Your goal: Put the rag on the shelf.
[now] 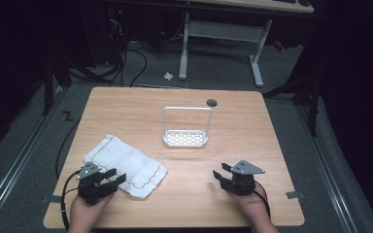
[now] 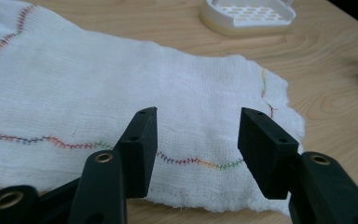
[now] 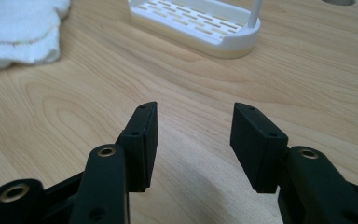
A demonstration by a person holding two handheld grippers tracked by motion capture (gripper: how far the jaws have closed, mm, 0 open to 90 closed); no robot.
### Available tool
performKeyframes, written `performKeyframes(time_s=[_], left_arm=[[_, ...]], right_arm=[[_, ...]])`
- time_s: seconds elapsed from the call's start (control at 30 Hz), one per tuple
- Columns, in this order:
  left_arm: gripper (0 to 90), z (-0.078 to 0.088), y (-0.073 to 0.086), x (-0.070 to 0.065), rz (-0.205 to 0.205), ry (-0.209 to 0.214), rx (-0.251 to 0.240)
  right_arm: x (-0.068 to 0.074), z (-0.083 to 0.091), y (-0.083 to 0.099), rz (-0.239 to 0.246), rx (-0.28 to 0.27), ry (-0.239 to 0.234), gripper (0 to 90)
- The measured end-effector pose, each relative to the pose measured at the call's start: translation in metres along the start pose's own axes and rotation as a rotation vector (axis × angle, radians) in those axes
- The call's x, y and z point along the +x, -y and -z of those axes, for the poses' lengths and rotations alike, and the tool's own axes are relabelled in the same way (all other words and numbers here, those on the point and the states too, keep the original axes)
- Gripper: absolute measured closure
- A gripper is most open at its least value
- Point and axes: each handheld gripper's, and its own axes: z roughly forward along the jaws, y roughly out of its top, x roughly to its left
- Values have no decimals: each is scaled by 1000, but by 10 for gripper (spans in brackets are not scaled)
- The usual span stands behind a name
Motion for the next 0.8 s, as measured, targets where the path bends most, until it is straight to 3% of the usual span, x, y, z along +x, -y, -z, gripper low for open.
performKeyframes(time_s=[0.1,0.13,0.17,0.23,0.3,0.33,0.37,0.43,0.57,0.73,0.8], left_arm=[[555,-7,-5,-5,1,-8,1],[555,-11,-8,-7,19,-2,6],[681,-20,-14,-14,6,-34,35],[718,-27,-16,-17,-6,-47,47],[839,-36,-15,-21,-7,-63,77],[879,-41,-13,-23,-28,-81,99],[899,-45,-11,-24,-44,-88,127],[900,-47,-8,-26,-56,-88,125],[900,-48,-4,-36,-86,-29,127],[900,-56,2,-64,-158,69,146],[900,-59,4,-78,-199,99,149]], right_arm=[[-1,2,2,2,-2,-1,525],[-1,2,2,2,-2,-1,525],[-2,5,3,-22,-15,-1,532],[-2,6,3,-24,-17,-1,534],[-2,6,2,-21,-26,6,538],[-2,6,1,-25,-26,11,544],[-3,5,1,-28,-28,13,551],[-3,3,1,-44,-29,13,567],[-3,1,-2,-57,-17,-14,606],[0,2,-4,-88,-15,-60,687],[4,2,-6,-68,-15,-71,699]])
